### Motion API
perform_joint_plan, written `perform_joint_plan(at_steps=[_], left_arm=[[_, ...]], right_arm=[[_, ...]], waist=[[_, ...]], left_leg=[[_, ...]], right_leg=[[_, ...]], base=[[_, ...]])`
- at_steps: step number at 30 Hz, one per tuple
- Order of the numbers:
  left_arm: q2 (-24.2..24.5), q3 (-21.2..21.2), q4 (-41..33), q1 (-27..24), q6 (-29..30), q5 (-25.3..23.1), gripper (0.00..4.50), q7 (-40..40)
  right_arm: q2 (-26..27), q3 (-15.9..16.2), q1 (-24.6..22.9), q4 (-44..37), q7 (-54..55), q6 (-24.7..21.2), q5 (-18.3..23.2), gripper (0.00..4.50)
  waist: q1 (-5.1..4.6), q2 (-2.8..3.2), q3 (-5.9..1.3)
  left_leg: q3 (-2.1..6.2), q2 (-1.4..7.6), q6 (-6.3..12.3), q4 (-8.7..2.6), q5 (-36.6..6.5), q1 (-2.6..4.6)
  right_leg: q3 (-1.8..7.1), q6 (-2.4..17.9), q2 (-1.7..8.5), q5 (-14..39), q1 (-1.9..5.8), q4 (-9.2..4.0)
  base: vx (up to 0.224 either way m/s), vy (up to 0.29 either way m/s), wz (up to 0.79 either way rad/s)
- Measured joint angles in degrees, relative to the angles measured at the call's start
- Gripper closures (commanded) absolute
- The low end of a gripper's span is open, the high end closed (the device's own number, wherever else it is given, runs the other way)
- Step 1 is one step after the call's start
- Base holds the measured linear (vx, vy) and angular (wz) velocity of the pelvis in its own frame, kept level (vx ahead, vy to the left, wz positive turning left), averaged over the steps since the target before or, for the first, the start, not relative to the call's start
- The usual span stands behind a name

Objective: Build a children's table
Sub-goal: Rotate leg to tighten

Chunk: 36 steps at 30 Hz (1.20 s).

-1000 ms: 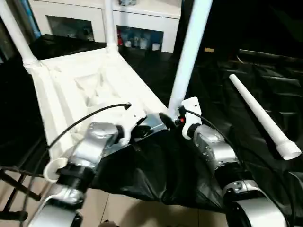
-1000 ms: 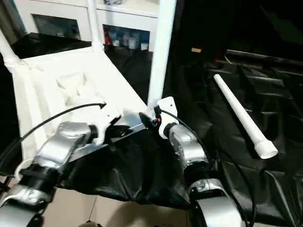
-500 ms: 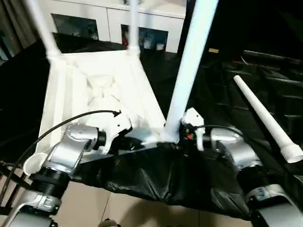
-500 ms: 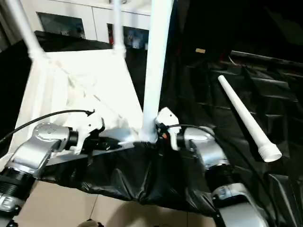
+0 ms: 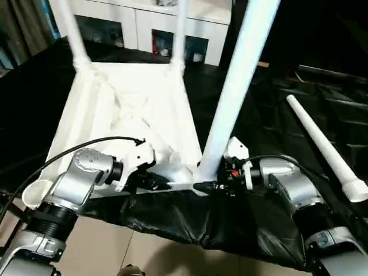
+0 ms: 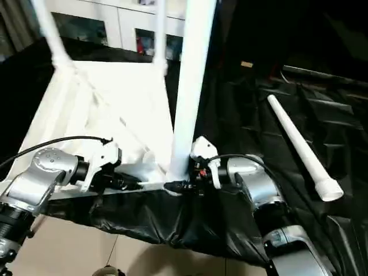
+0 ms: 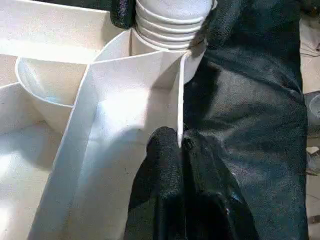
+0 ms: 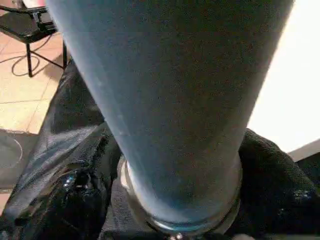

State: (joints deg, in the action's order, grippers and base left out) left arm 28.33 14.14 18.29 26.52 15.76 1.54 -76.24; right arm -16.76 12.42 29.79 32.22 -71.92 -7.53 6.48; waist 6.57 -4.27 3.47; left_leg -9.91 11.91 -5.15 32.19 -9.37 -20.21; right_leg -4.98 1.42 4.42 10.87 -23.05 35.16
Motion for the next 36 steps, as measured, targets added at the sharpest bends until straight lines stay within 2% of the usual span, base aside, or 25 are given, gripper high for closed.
perform_joint_plan(at_steps=[3, 7, 12, 15, 18, 21, 22, 26, 31, 36], left_arm=[[-0.2, 0.1, 0.0, 0.0, 0.2, -0.1, 4.5, 0.4], [-1.7, -0.3, 0.1, 0.1, 1.4, -0.6, 4.5, 3.4], [-7.2, -1.4, 2.6, 2.2, 4.5, -3.3, 4.5, 13.4], [-13.3, -2.4, 5.9, 4.9, 7.2, -5.5, 4.5, 23.1], [-15.4, -2.4, 6.3, 5.3, 8.3, -5.7, 4.5, 26.5], [-16.3, -2.5, 6.3, 5.3, 8.8, -5.8, 4.5, 27.9], [-16.5, -2.6, 6.3, 5.3, 8.8, -5.8, 4.5, 28.4], [-16.4, -2.6, 5.8, 5.2, 8.8, -5.9, 4.5, 28.4], [-14.4, -2.5, 4.4, 4.0, 7.4, -5.7, 4.5, 25.9], [-10.5, -2.6, 2.6, 2.2, 5.5, -4.3, 4.5, 20.1]], right_arm=[[0.9, -1.0, -0.8, -0.4, 1.1, -1.3, 0.5, 1.62], [2.5, -3.2, -1.5, -0.2, 5.4, -2.5, 0.7, 1.74], [8.2, -8.6, 0.1, 4.9, 22.6, -1.8, 0.1, 1.81], [13.7, -13.7, 4.0, 11.0, 39.7, -0.7, -0.2, 1.83], [15.5, -15.0, 4.3, 11.9, 45.9, 0.6, -0.2, 1.83], [16.3, -15.0, 4.4, 12.3, 49.0, 2.1, -1.5, 1.83], [16.7, -15.0, 4.6, 12.7, 50.1, 3.0, -2.2, 1.27], [16.8, -14.8, 5.0, 13.9, 49.7, 5.1, -3.1, 1.08], [14.5, -13.4, 5.5, 14.3, 41.9, 5.1, -2.7, 0.62], [10.2, -9.9, 3.2, 10.2, 29.2, 3.9, -1.8, 0.62]], waist=[[0.04, -0.09, -0.04], [-0.05, -0.15, -0.06], [-0.75, -0.16, -0.1], [-1.44, 0.13, -0.05], [-1.44, 0.37, -0.16], [-1.37, 0.67, -0.34], [-1.37, 0.76, -0.39], [-1.4, 0.82, -0.42], [-1.56, 0.83, -0.4], [-1.46, 0.8, -0.37]], left_leg=[[0.02, 0.0, 0.0, 0.04, 0.0, 0.06], [0.03, 0.01, -0.01, 0.19, 0.0, 0.17], [0.03, 0.0, -0.04, 0.3, 0.0, 0.24], [0.04, -0.03, -0.04, 0.3, 0.0, 0.22], [0.05, -0.03, -0.04, 0.29, 0.0, 0.22], [0.05, -0.03, -0.04, 0.28, 0.0, 0.18], [0.05, -0.03, -0.04, 0.27, 0.0, 0.15], [0.03, -0.03, -0.03, 0.22, 0.0, 0.1], [0.02, -0.01, -0.03, 0.15, 0.0, 0.09], [0.03, -0.01, -0.02, 0.15, 0.0, 0.02]], right_leg=[[0.0, 0.0, 0.0, 0.0, 0.06, 0.05], [0.01, 0.0, 0.01, 0.0, 0.21, 0.11], [0.05, -0.2, 0.02, 0.0, 0.26, 0.1], [0.05, -0.2, 0.03, 0.0, 0.19, 0.03], [0.05, -0.2, 0.04, -0.1, 0.22, 0.07], [0.05, -0.3, 0.04, -0.2, 0.21, 0.07], [0.05, -0.3, 0.04, -0.2, 0.2, 0.06], [0.06, -0.2, 0.04, -0.2, 0.17, -0.02], [0.05, -0.2, 0.01, -0.2, 0.1, 0.0], [0.05, -0.1, 0.0, -0.2, 0.05, -0.03]], base=[[0.0, 0.0, 0.0], [0.0, 0.0, 0.0], [0.0, 0.0, 0.0], [0.0, 0.0, 0.0], [0.0, 0.0, 0.0], [0.0, 0.0, 0.0], [0.0, 0.0, 0.0], [0.0, 0.0, 0.0], [0.0, 0.0, 0.0], [0.0, 0.0, 0.0]])
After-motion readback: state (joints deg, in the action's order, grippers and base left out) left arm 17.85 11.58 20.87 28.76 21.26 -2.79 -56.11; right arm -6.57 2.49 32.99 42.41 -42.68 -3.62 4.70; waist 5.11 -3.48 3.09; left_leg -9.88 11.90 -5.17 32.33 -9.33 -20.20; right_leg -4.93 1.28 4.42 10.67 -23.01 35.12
